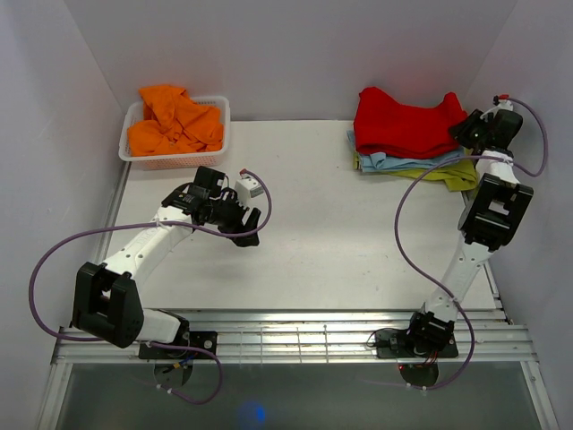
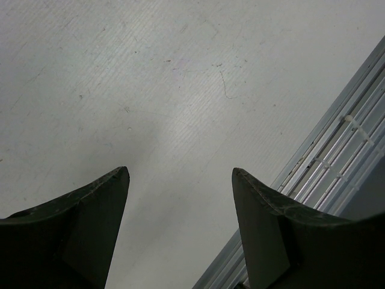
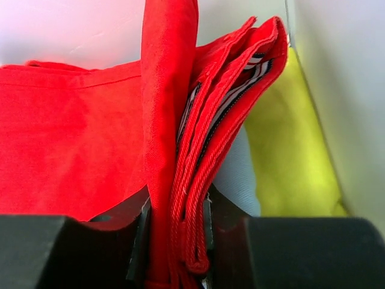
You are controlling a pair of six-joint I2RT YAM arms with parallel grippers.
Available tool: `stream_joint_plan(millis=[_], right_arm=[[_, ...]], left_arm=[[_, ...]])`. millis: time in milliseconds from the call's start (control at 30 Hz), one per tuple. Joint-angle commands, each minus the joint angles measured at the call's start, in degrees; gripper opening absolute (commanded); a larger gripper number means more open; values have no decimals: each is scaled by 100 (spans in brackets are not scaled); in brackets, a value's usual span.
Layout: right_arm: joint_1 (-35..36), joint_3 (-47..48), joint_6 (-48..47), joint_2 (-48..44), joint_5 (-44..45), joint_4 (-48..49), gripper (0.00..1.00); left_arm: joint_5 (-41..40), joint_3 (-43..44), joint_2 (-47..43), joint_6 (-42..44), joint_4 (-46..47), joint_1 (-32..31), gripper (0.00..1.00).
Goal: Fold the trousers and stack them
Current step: Neatly place the folded trousers to the corner
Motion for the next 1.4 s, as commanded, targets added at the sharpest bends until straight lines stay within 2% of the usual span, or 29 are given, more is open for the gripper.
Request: stream_joint_plan(millis=[0, 33, 133, 200, 233, 400, 500, 533, 567, 733, 867, 967, 1033, 1167, 1233, 1333, 1367], right_arm=[[217, 651, -912, 379, 327, -288, 28], [252, 767, -1001, 475, 362, -358, 42], [349, 978, -1177, 389, 485, -526, 63], [419, 935, -1230, 231, 530, -578, 66], [446, 769, -1309, 4, 512, -587, 73], [736, 145, -1784, -850, 415, -675, 94], [859, -120, -1811, -1508, 283, -868, 90], [885, -129, -1811, -1615, 309, -956, 90], [929, -59, -1985, -1694, 301, -1365, 90], [1017, 372, -2425, -2142, 756, -2467, 90], [1000, 223, -2873, -2494, 1555, -2565, 90], [956, 520, -2997, -2381, 2031, -2635, 90], [947, 1063, -3206, -2039, 2085, -2881, 90], [947, 1462, -3446, -1739, 1516, -3644, 94], [930, 1279, -3210, -1861, 1505, -3961, 96], [570, 94, -1928, -2405, 1137, -4059, 92], [378, -657, -1594, -2546, 814, -3920, 91]], left_arm=[[40, 61, -65, -15, -5, 25, 80], [22, 61, -74, -15, -22, 25, 80], [-31, 43, -153, -32, 4, 25, 81], [12, 35, -188, -68, 4, 25, 81], [91, 43, -206, -76, 4, 25, 81], [294, 131, -206, -234, 48, 42, 82], [548, 236, -162, -427, 74, 191, 84], [697, 271, -145, -463, 40, 383, 93], [1020, 315, -127, -507, 48, 507, 98], [1288, 657, 75, -797, 48, 1219, 98], [1585, 746, 137, -815, 39, 1738, 98], [1621, 615, 32, -885, 232, 1897, 98], [1621, 544, -4, -903, 294, 1941, 98], [1437, 430, -39, -754, 259, 1950, 98], [1332, 404, -13, -674, 145, 1950, 98], [1497, 316, -39, -683, 153, 1958, 98], [1611, 263, -65, -709, 197, 1950, 98]])
